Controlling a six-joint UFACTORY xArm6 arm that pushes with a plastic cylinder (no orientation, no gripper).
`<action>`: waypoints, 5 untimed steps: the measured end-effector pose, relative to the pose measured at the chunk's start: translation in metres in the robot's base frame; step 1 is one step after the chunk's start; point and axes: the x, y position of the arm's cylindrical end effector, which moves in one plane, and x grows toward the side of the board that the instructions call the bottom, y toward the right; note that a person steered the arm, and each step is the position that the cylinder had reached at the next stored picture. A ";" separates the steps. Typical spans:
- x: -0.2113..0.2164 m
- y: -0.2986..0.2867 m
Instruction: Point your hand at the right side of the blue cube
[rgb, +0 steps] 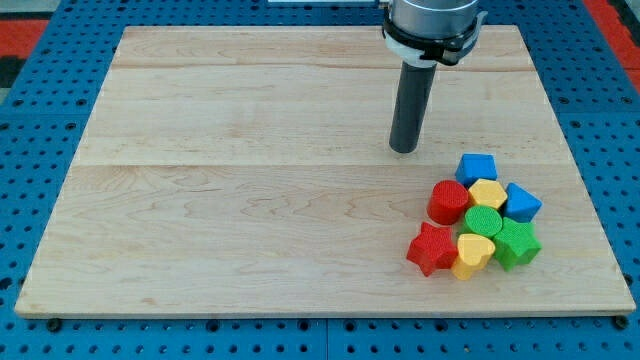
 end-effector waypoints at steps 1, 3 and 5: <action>-0.009 0.000; -0.028 -0.001; -0.101 0.043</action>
